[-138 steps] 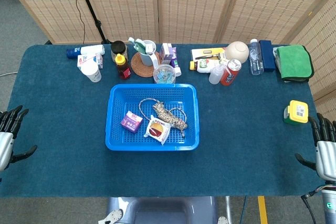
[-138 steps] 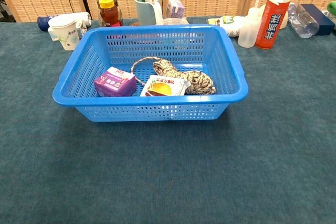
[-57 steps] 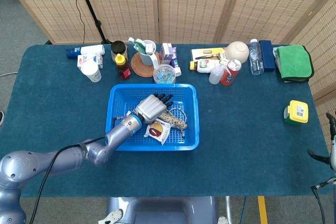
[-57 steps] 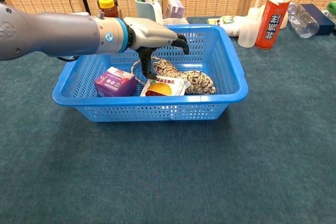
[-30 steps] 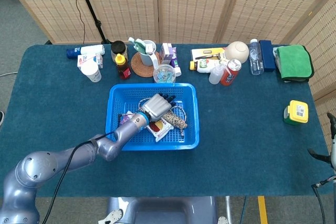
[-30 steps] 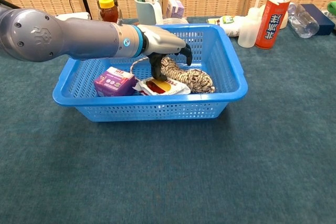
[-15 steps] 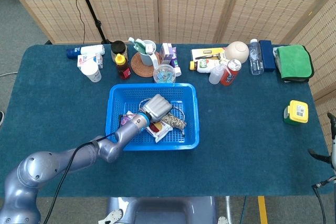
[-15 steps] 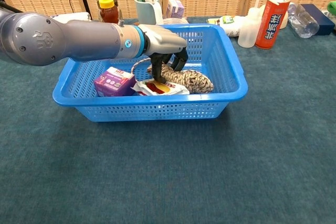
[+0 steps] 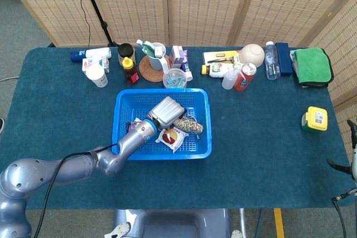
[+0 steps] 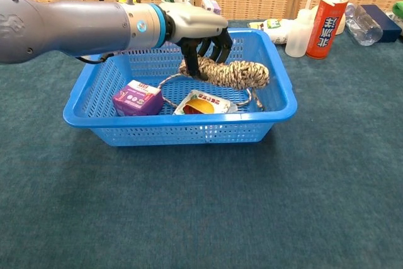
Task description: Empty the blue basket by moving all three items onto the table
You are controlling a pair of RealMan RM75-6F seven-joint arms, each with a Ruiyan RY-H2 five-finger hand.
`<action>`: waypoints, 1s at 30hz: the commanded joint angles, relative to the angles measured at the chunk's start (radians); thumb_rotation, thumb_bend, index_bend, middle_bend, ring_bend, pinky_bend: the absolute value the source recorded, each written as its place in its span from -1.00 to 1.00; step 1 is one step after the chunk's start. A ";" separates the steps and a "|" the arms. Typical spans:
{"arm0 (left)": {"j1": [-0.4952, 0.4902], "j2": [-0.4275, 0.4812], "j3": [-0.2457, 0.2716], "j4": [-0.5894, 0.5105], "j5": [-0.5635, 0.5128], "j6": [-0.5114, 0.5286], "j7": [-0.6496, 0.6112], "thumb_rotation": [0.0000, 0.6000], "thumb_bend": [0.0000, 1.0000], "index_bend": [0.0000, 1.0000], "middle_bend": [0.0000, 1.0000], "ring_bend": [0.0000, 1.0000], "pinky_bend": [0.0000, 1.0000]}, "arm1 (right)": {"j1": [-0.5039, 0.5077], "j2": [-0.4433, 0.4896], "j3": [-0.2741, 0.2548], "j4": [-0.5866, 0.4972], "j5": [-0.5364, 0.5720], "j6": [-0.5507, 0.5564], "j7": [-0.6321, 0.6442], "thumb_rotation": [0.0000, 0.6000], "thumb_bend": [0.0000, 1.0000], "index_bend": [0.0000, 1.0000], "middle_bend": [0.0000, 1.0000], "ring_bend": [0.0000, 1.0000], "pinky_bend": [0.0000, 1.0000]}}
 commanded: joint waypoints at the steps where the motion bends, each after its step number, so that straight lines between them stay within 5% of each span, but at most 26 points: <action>1: 0.029 0.072 -0.017 -0.082 0.034 0.041 -0.027 1.00 -0.22 0.41 0.05 0.00 0.18 | -0.002 0.002 -0.002 -0.005 -0.006 0.004 0.001 1.00 -1.00 -1.00 -1.00 -1.00 -1.00; 7: 0.110 0.256 -0.036 -0.273 0.101 0.138 -0.087 1.00 -0.22 0.41 0.05 0.00 0.18 | -0.008 0.009 -0.009 -0.022 -0.029 0.021 0.005 1.00 -1.00 -1.00 -1.00 -1.00 -1.00; 14: 0.212 0.442 -0.072 -0.364 0.142 0.235 -0.192 1.00 -0.23 0.41 0.05 0.00 0.18 | -0.011 0.011 -0.017 -0.034 -0.049 0.028 0.004 1.00 -1.00 -1.00 -1.00 -1.00 -1.00; 30: 0.436 0.749 -0.240 -0.172 0.057 0.392 -0.530 1.00 -0.24 0.41 0.05 0.00 0.18 | -0.009 0.004 -0.035 -0.051 -0.078 0.032 -0.018 1.00 -1.00 -1.00 -1.00 -1.00 -1.00</action>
